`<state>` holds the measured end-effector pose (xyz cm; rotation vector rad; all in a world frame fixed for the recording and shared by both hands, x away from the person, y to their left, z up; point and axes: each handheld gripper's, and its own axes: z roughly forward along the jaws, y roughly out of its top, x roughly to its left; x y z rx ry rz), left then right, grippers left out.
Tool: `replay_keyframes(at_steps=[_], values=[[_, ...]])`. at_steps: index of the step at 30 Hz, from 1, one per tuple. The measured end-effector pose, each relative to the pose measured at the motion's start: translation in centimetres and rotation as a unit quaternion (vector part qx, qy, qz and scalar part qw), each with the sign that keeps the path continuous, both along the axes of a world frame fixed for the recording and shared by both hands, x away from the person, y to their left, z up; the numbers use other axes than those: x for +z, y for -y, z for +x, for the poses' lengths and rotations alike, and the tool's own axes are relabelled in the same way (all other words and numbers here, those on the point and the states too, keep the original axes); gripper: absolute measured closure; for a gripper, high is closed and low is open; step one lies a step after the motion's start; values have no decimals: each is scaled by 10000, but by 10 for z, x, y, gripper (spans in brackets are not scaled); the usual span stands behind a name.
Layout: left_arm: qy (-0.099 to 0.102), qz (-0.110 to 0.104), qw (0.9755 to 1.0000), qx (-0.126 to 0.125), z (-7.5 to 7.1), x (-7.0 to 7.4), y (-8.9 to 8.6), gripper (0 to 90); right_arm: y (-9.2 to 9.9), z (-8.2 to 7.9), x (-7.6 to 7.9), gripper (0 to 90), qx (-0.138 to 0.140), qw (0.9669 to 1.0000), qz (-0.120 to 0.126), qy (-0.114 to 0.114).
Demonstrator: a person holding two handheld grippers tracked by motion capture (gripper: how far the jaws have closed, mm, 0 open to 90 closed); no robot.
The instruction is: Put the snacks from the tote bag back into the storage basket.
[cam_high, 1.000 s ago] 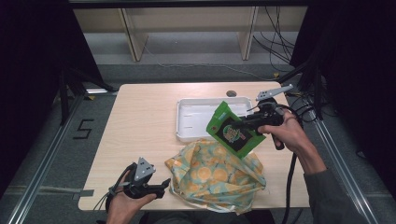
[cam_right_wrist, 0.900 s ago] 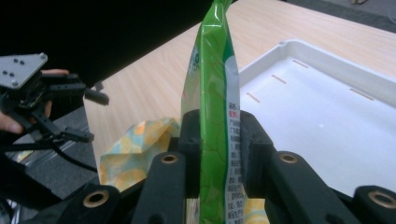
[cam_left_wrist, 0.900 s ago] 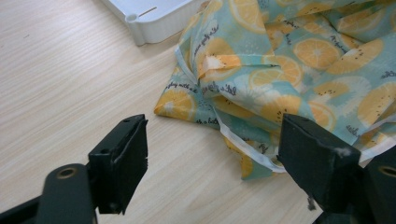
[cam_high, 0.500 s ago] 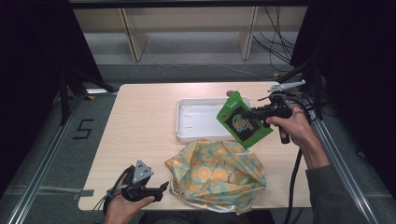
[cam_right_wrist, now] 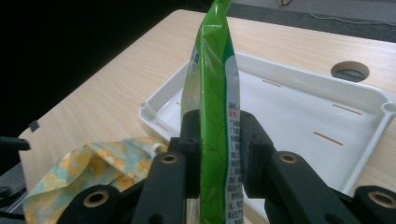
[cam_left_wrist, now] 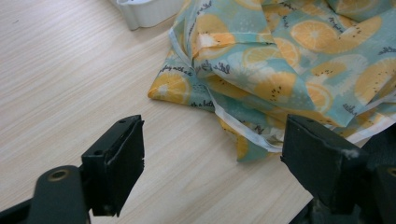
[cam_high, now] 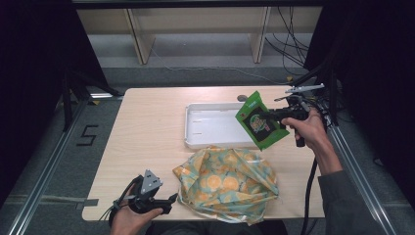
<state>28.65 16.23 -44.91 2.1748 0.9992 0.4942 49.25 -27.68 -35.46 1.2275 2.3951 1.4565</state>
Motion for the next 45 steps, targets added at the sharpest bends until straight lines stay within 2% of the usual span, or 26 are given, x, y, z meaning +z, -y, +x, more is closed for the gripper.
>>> replay_keyframes(at_steps=[1,8,9,10,11,12,14,15,17,18,20,22,24,25,27,30,32,34,36,39,40,41,42,43,44,45], values=[[14,-18,10000,-1,0,0,0,206,-1,2,-1,752,-65,9999,41,-143],[0,-77,9999,89,-1,0,-1,207,1,18,-13,751,-304,9992,-108,-220],[23,-21,10000,32,-1,1,-2,207,2,21,-14,752,-299,9994,-150,-103],[12,-18,10000,36,-1,1,-3,207,1,21,-14,752,-372,9991,-39,-221],[-13,10,10000,20,-1,1,-3,207,1,23,-15,752,-380,9992,-27,-146],[33,-47,10000,13,-1,0,-3,207,0,24,-15,752,-407,9989,8,-231],[-2,-75,10000,53,-2,0,-3,207,-1,27,-17,752,-462,9986,5,-238],[-13,-98,9999,88,-2,0,-3,207,1,30,-19,752,-459,9988,-91,-124],[24,-31,10000,44,-2,1,-4,207,0,33,-21,752,-567,9981,-33,-228],[20,-36,10000,46,-2,1,-4,208,-1,34,-22,751,-664,9969,12,-418],[49,-47,10000,31,-2,0,-4,207,1,40,-26,751,-693,9970,-1,-332],[-17,-112,9999,99,-2,0,-4,208,2,44,-29,751,-854,9955,25,-407],[15,-4,10000,41,-1,1,-5,208,5,49,-32,751,-879,9957,10,-303],[31,-56,10000,51,-1,0,-5,208,3,49,-32,751,-1009,9937,121,-467],[-11,9,10000,46,-2,1,-6,208,3,54,-34,751,-1060,9936,-11,-378],[17,-100,9999,50,-2,0,-6,208,1,59,-32,751,-1155,9923,-54,-455],[18,5,10000,16,-2,1,-8,208,-1,65,-30,751,-1188,9921,-100,-381],[7,-7,10000,42,-2,2,-8,208,-5,70,-28,751,-1229,9914,-91,-449],[-12,-123,9999,99,-3,0,-8,208,-9,74,-26,751,-1310,9900,-98,-521],[-23,-76,9999,118,-3,1,-8,208,-10,82,-26,751,-1272,9908,-180,-415],[-29,-68,9999,107,-3,1,-9,208,-14,82,-24,751,-1410,9880,-69,-634],[15,-94,9999,94,-3,1,-9,208,-14,85,-25,751,-1371,9893,-138,-471],[35,-54,10000,49,-3,2,-10,208,-14,88,-25,751,-1377,9893,-162,-445],[44,-33,9999,86,-3,2,-9,208,-16,89,-24,751,-1429,9881,-109,-565],[48,-37,9999,92,-3,1,-9,208,-16,91,-25,751,-1432,9884,-129,-497],[16,-60,10000,58,-3,2,-9,208,-18,92,-25,751,-1481,9872,-117,-580]])
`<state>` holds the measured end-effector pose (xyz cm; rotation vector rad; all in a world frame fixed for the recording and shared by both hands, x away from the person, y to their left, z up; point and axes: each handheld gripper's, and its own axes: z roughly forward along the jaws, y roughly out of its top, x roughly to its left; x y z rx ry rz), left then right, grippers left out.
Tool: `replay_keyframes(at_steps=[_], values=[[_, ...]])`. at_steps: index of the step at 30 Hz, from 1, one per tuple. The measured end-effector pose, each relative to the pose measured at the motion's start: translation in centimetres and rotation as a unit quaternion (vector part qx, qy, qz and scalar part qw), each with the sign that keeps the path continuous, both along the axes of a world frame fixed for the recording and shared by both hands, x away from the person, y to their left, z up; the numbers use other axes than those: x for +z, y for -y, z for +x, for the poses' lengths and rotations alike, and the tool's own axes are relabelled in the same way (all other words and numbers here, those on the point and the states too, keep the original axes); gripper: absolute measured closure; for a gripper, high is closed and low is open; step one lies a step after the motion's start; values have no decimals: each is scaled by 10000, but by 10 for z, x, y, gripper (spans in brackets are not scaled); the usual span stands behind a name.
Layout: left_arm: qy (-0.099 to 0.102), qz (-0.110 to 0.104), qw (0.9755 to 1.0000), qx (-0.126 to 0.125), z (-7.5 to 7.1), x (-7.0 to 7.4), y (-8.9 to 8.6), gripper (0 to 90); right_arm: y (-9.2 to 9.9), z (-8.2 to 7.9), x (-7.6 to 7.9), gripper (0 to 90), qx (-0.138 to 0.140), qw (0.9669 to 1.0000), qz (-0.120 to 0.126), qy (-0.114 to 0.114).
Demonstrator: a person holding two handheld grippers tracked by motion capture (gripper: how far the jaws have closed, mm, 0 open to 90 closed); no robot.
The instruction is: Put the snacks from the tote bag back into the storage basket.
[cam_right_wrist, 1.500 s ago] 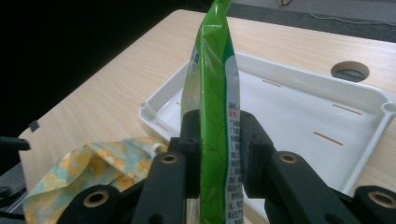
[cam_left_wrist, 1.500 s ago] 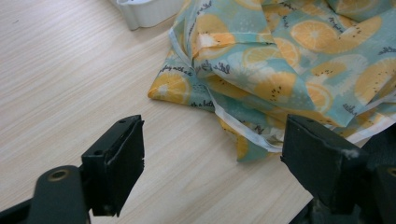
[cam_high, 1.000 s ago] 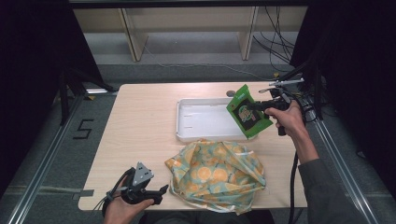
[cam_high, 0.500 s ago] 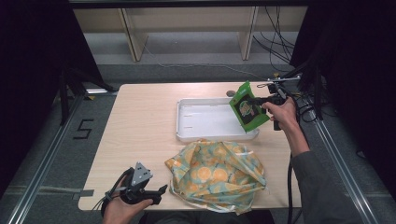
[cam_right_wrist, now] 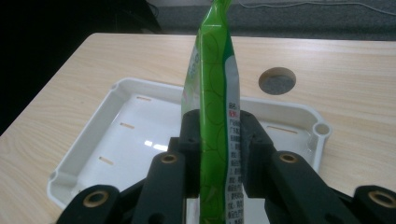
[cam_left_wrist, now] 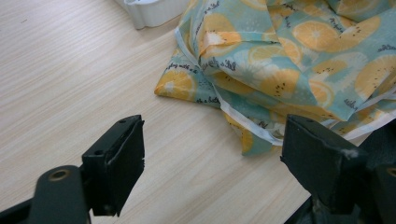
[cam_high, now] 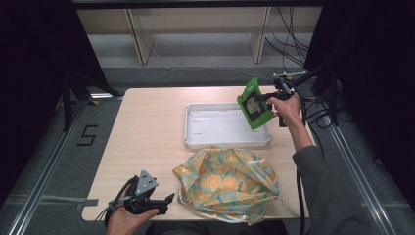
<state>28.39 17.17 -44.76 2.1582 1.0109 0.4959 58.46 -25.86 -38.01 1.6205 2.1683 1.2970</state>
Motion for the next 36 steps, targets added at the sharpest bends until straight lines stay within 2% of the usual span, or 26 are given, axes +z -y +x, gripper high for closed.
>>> replay_keyframes(at_steps=[2,3,4,6,7,9,10,11,13,14,16,17,18,20,21,22,23,25,27,28,29,31,32,34,35,36], values=[[-61,-26,10000,57,-1,-1,1,208,-3,3,-1,751,-68,10000,9,-61],[-51,-46,10000,63,-1,-1,1,208,-2,6,-3,751,-33,9999,-71,71],[18,9,10000,-10,0,0,1,208,-3,7,-3,751,-74,10000,-43,-2],[12,-5,10000,25,-1,0,1,208,-5,11,-8,751,-107,9999,10,82],[-6,23,10000,10,-1,0,1,208,-5,11,-8,750,-157,9997,-128,-96],[-13,31,10000,-34,-1,-1,2,209,-9,13,-10,750,-215,9994,-57,-246],[-1,20,10000,-64,-1,-2,3,212,-8,17,-14,750,-163,9998,-116,-9],[-31,-45,10000,13,-2,-3,5,213,-7,18,-15,750,-156,9996,-212,-35],[-34,27,10000,-49,-2,-2,4,213,-10,19,-14,750,-315,9989,-112,-332],[-8,-46,10000,14,-2,-3,5,213,-7,22,-17,750,-186,9995,-238,-84],[-4,-27,10000,8,-2,-2,4,212,-7,25,-20,750,-157,9997,-161,108],[-1,-30,10000,6,-2,-2,4,212,-10,24,-19,750,-349,9993,-142,-47],[0,-31,10000,9,-2,-2,4,213,-7,26,-18,750,-173,9995,-280,-26],[-3,-38,10000,6,-2,-2,4,212,-8,28,-22,749,-212,9996,-168,70],[18,-75,10000,-3,-2,-3,5,212,-8,28,-20,749,-213,9994,-285,-48],[-24,72,9999,-88,-2,-1,3,212,-7,29,-22,749,-193,9992,-344,11],[-50,-6,10000,-33,-2,-2,4,212,-8,30,-22,749,-207,9991,-367,17],[-47,-2,10000,-42,-2,-2,4,212,-8,31,-24,748,-234,9989,-397,-18],[-63,-3,10000,-45,-2,-2,4,212,-9,32,-25,748,-305,9989,-361,-52],[-38,18,10000,-45,-2,-2,4,212,-10,34,-27,748,-270,9993,-239,56],[-5,67,9999,-104,-2,-2,4,212,-9,34,-27,748,-245,9991,-340,-27],[-47,94,9999,-80,-3,-1,4,212,-9,35,-30,747,-247,9989,-407,41],[-34,82,9999,-74,-3,-1,4,212,-11,35,-30,747,-312,9989,-351,-59],[59,-176,9998,-18,-2,-5,7,213,-11,37,-34,746,-215,9991,-370,18],[27,32,9999,-116,-2,-3,5,213,-12,37,-34,746,-295,9992,-252,-34],[21,6,10000,-91,-2,-3,5,213,-13,37,-34,746,-394,9986,-345,-10]])
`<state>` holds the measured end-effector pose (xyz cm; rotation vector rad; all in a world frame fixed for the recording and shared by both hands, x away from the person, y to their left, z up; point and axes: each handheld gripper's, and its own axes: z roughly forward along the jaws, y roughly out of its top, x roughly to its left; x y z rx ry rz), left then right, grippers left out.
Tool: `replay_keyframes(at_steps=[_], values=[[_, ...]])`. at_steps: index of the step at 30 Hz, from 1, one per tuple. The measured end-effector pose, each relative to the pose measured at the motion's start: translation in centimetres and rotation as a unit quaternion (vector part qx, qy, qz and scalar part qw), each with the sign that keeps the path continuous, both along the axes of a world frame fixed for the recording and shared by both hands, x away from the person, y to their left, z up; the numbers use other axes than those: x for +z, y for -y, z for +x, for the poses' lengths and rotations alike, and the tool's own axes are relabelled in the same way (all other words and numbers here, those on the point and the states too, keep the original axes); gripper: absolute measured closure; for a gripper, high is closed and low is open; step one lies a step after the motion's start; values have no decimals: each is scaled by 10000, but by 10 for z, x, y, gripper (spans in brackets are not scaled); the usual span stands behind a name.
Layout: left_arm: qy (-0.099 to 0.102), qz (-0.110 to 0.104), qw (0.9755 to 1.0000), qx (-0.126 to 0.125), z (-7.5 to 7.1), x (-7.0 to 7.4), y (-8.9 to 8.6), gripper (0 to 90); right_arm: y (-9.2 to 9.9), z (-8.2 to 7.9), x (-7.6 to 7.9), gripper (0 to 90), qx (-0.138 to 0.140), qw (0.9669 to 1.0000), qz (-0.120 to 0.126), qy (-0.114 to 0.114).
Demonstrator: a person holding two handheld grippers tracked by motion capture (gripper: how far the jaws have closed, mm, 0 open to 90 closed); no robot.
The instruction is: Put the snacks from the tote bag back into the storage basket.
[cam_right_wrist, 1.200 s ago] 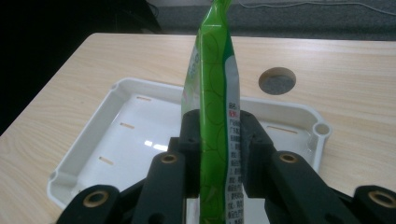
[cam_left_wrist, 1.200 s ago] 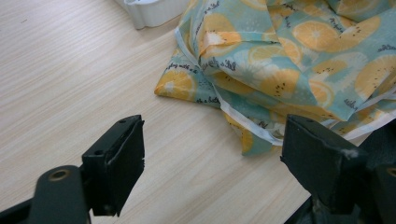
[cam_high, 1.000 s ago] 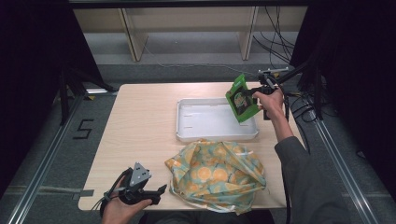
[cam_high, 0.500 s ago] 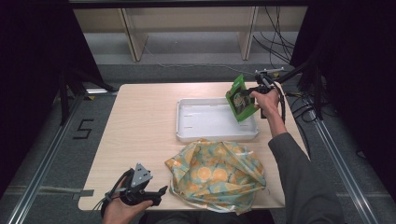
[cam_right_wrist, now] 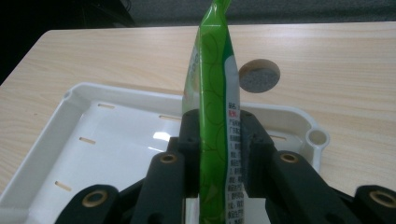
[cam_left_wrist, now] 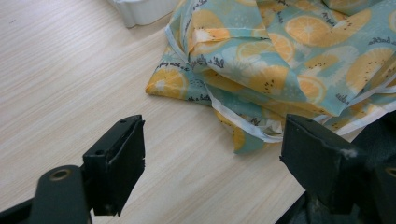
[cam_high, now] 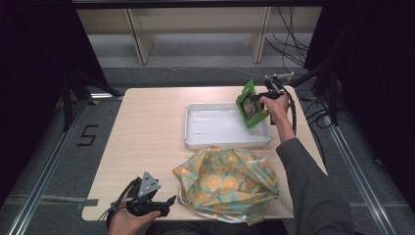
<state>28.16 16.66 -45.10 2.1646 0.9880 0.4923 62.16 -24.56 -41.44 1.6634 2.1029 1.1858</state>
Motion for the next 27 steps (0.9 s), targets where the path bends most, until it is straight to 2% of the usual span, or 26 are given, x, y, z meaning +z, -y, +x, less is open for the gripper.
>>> replay_keyframes(at_steps=[1,2,3,4,5,6,7,8,9,10,11,12,14,15,16,19,20,21,22,23,24,26,27], values=[[-35,-43,10000,-2,-1,0,0,213,-1,1,-1,746,8,9999,99,59],[-15,3,10000,-1,-1,1,-1,212,0,2,-3,746,85,9998,116,103],[-10,71,10000,-29,0,2,-1,212,0,2,-1,746,110,9999,-21,-45],[-13,52,10000,-32,0,2,-1,212,0,3,-3,746,186,9998,-57,41],[-18,56,10000,-45,0,2,-1,213,0,4,-4,745,150,9999,-55,18],[-46,-78,10000,31,-1,0,0,212,-2,3,-4,745,44,10000,18,-80],[-47,-75,10000,21,-1,0,1,212,-3,5,-7,745,60,9999,152,22],[-8,-31,10000,-3,-1,1,1,212,-2,5,-6,745,70,10000,3,-57],[-5,-25,10000,-15,-1,1,1,213,-3,5,-6,745,20,9999,44,-148],[21,-129,9999,50,-1,-1,2,212,-4,5,-7,744,0,9998,92,-154],[-8,-16,10000,-13,-1,1,1,212,-4,6,-6,744,-18,9997,66,-217],[-6,-21,10000,0,-1,0,1,212,-3,7,-8,744,33,9999,58,-135],[-36,-41,10000,6,-1,1,1,212,-3,7,-9,742,8,9999,23,-131],[-9,-141,9999,70,-2,0,2,213,-4,8,-12,742,47,9997,244,-50],[-34,-21,10000,-25,-2,0,1,212,-5,8,-12,742,-88,9999,142,-18],[-25,-63,10000,18,-2,0,3,213,-3,8,-10,741,6,9999,-2,-119],[-17,-60,10000,-12,-2,-1,3,213,-3,7,-9,741,-21,9998,32,-169],[-50,-19,10000,-14,-2,0,2,212,-2,9,-12,741,91,9999,44,-16],[-33,-12,10000,0,-2,0,2,213,-3,8,-12,741,44,9998,143,-101],[-21,-55,10000,-11,-2,0,3,213,-4,7,-11,740,-97,9999,8,-140],[-20,-25,10000,-14,-2,0,2,212,-4,7,-11,738,-136,9997,63,-218],[-25,-31,10000,-6,-2,0,2,213,-3,9,-13,733,-98,9999,18,-61],[-16,-45,10000,10,-2,-1,2,214,0,10,-15,727,7,10000,20,44]])
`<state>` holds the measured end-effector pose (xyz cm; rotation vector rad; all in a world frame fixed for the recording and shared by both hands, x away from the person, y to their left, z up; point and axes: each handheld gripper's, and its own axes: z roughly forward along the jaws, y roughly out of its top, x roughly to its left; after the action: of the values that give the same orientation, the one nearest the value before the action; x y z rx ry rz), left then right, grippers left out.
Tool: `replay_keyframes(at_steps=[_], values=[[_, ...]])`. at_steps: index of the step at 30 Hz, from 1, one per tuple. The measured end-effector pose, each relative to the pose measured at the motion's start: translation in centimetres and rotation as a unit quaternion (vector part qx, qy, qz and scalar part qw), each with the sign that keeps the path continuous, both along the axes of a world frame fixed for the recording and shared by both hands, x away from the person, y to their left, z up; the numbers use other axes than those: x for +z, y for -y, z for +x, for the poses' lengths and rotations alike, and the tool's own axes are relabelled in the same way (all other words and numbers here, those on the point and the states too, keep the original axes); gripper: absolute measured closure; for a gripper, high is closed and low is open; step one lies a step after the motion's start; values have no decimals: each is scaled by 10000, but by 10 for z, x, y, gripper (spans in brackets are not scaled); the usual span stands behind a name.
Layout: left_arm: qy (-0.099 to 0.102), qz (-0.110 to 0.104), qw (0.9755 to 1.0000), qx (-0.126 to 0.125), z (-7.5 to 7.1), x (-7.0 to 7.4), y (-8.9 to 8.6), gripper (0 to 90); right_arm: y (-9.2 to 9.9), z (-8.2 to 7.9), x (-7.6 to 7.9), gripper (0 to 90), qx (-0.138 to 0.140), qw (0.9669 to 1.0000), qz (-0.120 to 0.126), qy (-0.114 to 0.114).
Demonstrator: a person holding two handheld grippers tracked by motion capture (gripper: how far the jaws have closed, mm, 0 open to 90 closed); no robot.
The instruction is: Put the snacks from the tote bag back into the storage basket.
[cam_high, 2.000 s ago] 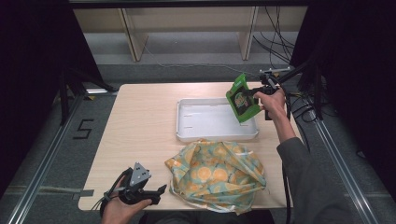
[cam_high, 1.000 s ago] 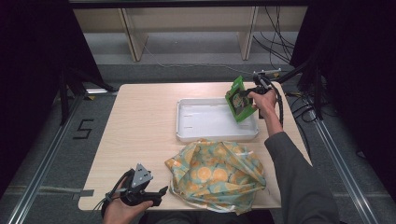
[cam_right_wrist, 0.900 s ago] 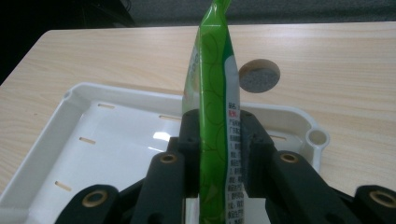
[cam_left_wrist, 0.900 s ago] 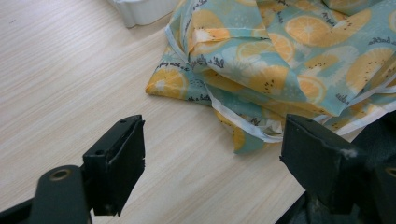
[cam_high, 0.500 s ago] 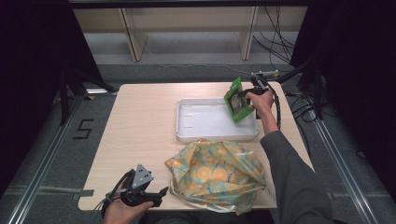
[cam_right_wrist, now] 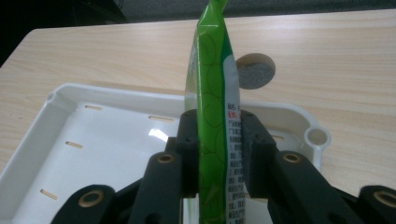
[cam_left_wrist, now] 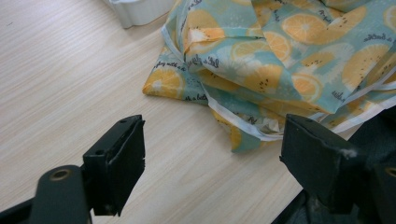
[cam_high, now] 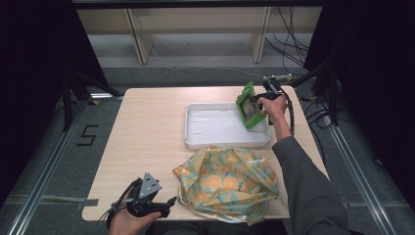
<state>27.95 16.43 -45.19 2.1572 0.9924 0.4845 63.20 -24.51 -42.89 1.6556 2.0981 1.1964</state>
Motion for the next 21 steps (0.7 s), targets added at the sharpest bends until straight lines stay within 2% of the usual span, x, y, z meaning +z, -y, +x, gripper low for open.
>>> replay_keyframes(at_steps=[1,2,3,4,5,7,8,10,11,12,13,14,15,16,17,18,20,21], values=[[-34,44,10000,-13,0,1,0,215,0,-1,2,727,-41,9999,-3,-107],[6,16,10000,-21,0,1,0,215,-1,-3,3,727,-104,9994,106,-310],[-4,16,10000,-22,0,0,0,215,1,-3,5,726,39,9991,85,-415],[-7,19,10000,-24,0,0,0,215,1,-2,4,722,-9,9993,64,-369],[-16,40,10000,-36,0,1,0,215,-1,-3,5,716,-132,9989,35,-452],[-13,9,10000,-9,0,0,1,215,-1,-3,2,709,-113,9992,134,-354],[1,23,10000,-12,0,0,1,216,1,-3,2,709,-47,9993,-66,-370],[46,82,9999,-60,0,1,0,216,-1,-4,3,696,-143,9985,-28,-532],[38,88,9999,-61,0,1,0,217,-4,-4,1,696,-311,9982,159,-496],[41,91,9999,-62,0,1,0,219,-2,-4,-1,699,-212,9987,8,-458],[-27,93,10000,-7,-1,1,0,221,-1,-4,-2,720,-145,9991,-35,-398],[-2,146,9999,-55,0,1,0,223,-1,-4,-2,750,-125,9987,-52,-495],[5,78,10000,-11,-1,0,0,223,-1,-4,-3,763,-104,9991,-40,-415],[6,97,10000,-14,-1,0,1,225,-1,-4,-4,788,-163,9990,-26,-420],[15,94,10000,-8,-1,0,1,226,-2,-4,-3,790,-147,9987,3,-498],[32,110,9999,-57,0,0,0,227,-1,-4,-4,791,-99,9986,-18,-511],[-23,81,10000,17,-1,0,1,227,-1,-4,-4,790,-147,9986,-31,-511],[6,98,10000,-19,-1,0,0,227,-3,-5,-3,790,-213,9980,75,-593]])
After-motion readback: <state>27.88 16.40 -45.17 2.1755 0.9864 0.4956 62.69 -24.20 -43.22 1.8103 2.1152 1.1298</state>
